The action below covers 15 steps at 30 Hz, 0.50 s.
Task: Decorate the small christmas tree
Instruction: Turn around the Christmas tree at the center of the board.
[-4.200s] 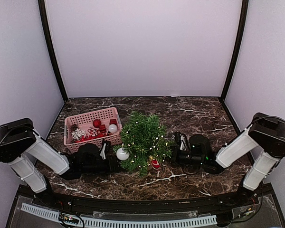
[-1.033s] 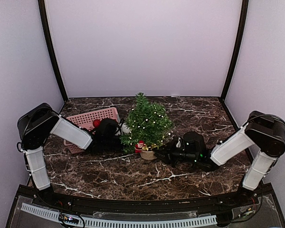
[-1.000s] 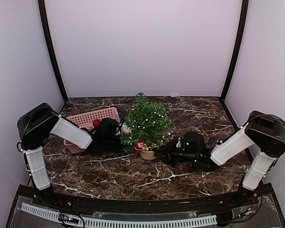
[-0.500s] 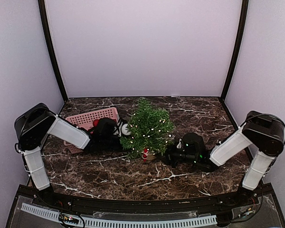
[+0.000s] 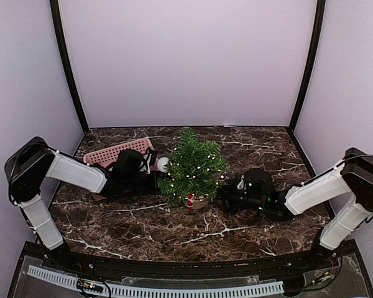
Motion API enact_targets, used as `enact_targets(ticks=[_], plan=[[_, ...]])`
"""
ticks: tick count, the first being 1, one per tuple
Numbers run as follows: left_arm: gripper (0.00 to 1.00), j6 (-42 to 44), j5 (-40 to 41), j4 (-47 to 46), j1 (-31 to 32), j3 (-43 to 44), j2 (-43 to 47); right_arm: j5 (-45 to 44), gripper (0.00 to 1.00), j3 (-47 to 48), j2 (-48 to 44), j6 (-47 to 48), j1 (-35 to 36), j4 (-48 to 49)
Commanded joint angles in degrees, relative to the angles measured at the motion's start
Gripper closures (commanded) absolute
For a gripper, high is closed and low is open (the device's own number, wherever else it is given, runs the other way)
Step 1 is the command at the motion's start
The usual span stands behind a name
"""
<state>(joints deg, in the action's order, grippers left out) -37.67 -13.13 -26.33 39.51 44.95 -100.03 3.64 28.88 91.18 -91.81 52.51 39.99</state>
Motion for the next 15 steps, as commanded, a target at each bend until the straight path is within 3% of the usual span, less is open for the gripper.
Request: enact_targets(ticks=[1,10,15], plan=[[0.37,0.88,3.2,2.76,-1.1,-2.86,5.84,-6.71,0.52,-1.06,-6.42,3.72,0.49,-9.58],[0.37,0.56,5.81,8.89,-2.09,-7.38,14.68,-13.37,0.44,-6.61,-15.07,4.75,-0.99,-16.78],[0.37,-0.86,5.46,9.09,-2.11,-11.98,21.03,-11.23,0.52,-7.68,-15.81,12.79,-5.91,-13.75]])
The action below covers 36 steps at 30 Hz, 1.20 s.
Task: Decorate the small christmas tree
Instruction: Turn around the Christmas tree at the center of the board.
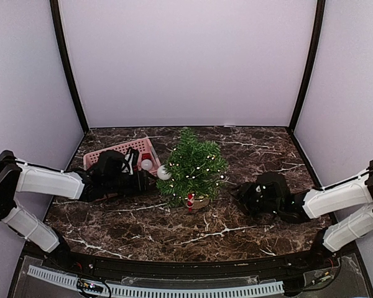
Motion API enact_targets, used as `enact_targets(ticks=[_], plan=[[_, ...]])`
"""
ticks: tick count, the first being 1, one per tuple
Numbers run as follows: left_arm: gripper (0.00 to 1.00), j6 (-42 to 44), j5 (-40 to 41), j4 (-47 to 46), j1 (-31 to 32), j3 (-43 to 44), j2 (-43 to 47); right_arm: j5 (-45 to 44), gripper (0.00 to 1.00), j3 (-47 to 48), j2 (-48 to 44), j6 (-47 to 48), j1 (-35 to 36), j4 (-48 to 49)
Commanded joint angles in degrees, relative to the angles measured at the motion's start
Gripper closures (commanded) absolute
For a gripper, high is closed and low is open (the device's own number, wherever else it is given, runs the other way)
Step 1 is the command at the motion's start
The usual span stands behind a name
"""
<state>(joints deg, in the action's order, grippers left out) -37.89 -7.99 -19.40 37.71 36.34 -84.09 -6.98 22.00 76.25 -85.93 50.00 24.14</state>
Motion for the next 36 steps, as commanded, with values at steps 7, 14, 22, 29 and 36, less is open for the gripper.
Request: enact_targets(ticks=[7,14,22,29,36], plan=[[0.43,-6.69,-2.14,-1.94,3.51,-8.81,7.75,6.67,0.6,2.37,6.29,16.57,-9.9,9.36],[0.45,-11.38,-1.85,-11.39,8.55,-9.86,0.63,14.24,0.65,10.29,18.32,21.59,-10.85,13.91],[0.46,-12.12,-3.68,-20.07,9.85,-6.12,-10.5,19.25,0.67,13.72,26.83,20.46,-10.63,20.18],[0.47,-9.59,-4.03,-21.67,9.84,0.05,-17.41,21.61,0.68,14.9,29.31,20.47,-9.67,20.88],[0.47,-8.54,-4.67,-22.77,9.78,2.96,-21.03,22.19,0.68,13.32,30.09,18.35,-7.31,23.09]])
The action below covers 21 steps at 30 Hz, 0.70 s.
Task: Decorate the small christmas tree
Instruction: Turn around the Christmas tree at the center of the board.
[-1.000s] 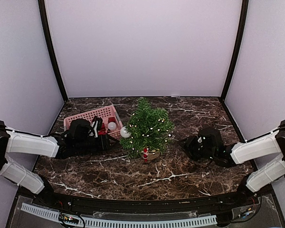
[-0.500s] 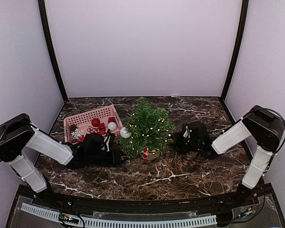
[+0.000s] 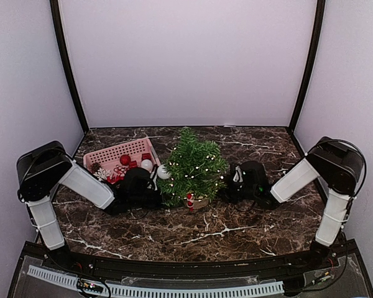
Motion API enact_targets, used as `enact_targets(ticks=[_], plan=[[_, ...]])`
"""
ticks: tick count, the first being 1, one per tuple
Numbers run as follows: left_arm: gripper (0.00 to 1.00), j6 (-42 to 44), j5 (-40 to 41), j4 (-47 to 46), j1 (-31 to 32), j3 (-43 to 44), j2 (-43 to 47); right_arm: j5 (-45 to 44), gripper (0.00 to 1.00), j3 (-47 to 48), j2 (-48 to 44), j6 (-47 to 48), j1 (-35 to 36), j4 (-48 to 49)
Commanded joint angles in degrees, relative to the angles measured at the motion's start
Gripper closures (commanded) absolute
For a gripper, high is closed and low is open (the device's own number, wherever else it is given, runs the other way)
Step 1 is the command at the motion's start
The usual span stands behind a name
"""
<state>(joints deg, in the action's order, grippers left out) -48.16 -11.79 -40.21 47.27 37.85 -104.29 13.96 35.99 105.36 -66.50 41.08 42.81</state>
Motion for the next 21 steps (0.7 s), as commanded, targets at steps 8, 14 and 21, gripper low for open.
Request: enact_targets(ticks=[8,14,21], plan=[[0.47,2.61,-0.09,-1.43,-0.89,2.06,-1.29,-0.98,0.69,-3.95,0.41,-5.19,5.1,7.03],[0.47,3.33,-0.7,-1.94,-1.73,3.2,-2.07,-2.58,0.7,-5.86,-0.12,-7.9,7.56,8.73],[0.47,4.11,-0.97,-1.92,-2.05,4.59,-2.78,-4.1,0.7,-7.16,-1.25,-9.8,9.36,9.3]])
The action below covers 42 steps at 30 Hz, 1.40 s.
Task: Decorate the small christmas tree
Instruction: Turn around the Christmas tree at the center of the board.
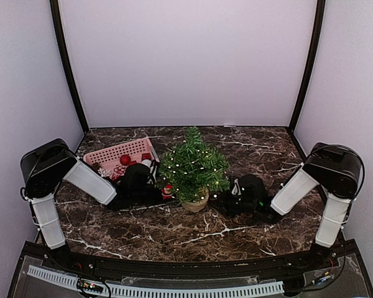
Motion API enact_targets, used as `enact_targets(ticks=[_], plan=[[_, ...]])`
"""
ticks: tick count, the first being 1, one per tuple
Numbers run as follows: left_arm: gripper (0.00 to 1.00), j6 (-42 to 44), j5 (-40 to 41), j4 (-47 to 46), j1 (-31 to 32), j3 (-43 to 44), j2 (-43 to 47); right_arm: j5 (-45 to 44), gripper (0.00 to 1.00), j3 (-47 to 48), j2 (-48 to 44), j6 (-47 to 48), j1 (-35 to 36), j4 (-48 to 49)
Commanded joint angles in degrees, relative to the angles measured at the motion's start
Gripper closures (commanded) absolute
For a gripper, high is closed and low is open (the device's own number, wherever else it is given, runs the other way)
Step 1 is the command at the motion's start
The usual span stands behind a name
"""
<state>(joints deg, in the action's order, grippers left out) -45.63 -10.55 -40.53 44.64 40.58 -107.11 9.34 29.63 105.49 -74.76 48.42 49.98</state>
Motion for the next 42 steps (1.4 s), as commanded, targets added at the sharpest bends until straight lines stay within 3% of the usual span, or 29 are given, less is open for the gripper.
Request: enact_targets(ticks=[1,18,22,27,32,36,42], plan=[[0.47,1.54,-2.07,-1.58,0.28,1.72,0.16,0.07,0.7,-1.13,-1.87,-1.67,2.05,2.02],[0.47,2.71,3.67,6.9,-3.26,-9.49,14.95,-15.37,0.59,-12.19,-17.54,-6.11,0.19,-7.88],[0.47,2.77,5.25,13.65,-3.41,-11.83,21.95,-17.86,0.57,-13.01,-24.45,-4.71,-1.31,-13.37],[0.47,3.37,8.23,30.19,-4.09,-13.01,33.72,-20.22,0.55,-12.39,-32.91,-1.68,-3.39,-21.45],[0.46,6.27,9.9,48.0,-7.44,-9.22,47.28,-21.91,0.54,-10.1,-40.05,2.76,-5.27,-30.31],[0.43,12.91,9.28,62.52,-12.97,-0.98,51.14,-23.96,0.53,-6.97,-44.86,7.18,-6.55,-37.18],[0.41,21.23,4.18,64.97,-22.8,8.2,46.9,-24.71,0.52,-2.51,-46.92,12.59,-8.34,-42.8]])
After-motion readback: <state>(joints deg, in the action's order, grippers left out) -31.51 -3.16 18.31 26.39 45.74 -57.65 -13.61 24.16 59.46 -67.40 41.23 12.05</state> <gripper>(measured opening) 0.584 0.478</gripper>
